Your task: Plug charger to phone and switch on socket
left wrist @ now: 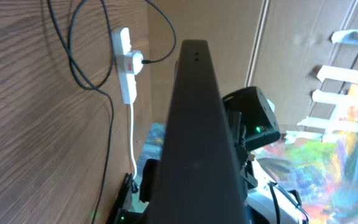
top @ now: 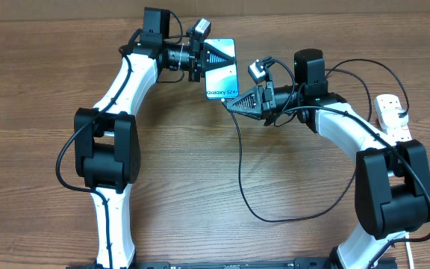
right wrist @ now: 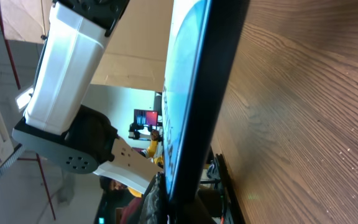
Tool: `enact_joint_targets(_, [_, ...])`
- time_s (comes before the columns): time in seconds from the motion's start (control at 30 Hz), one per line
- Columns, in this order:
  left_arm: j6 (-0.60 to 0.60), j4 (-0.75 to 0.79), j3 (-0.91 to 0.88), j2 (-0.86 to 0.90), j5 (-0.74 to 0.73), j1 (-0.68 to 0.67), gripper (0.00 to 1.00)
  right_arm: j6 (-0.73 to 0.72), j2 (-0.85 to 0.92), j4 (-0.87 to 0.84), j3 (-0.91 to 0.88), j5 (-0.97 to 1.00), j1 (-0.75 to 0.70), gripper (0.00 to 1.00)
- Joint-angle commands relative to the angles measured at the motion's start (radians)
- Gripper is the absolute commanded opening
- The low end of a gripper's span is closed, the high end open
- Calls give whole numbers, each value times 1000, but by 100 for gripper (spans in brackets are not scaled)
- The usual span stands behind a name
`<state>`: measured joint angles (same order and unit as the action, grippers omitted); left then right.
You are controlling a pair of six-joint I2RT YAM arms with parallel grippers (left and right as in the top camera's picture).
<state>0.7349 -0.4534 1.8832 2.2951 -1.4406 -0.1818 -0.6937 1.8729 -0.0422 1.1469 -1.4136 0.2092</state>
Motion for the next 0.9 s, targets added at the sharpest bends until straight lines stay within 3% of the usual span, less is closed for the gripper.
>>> enact_joint_targets(0.0, [15,-23,5,-25,0,-8,4,-21,-28,-10,23,58,-12,4])
enact_joint_targets(0.57, [33,-48,5,-25,7,-9,4,-142,-28,-73,23,250,65,4])
enact_joint_targets(0.87, [28,-47,5,-25,-27,-8,4,-174,-28,-121,23,257,58,4])
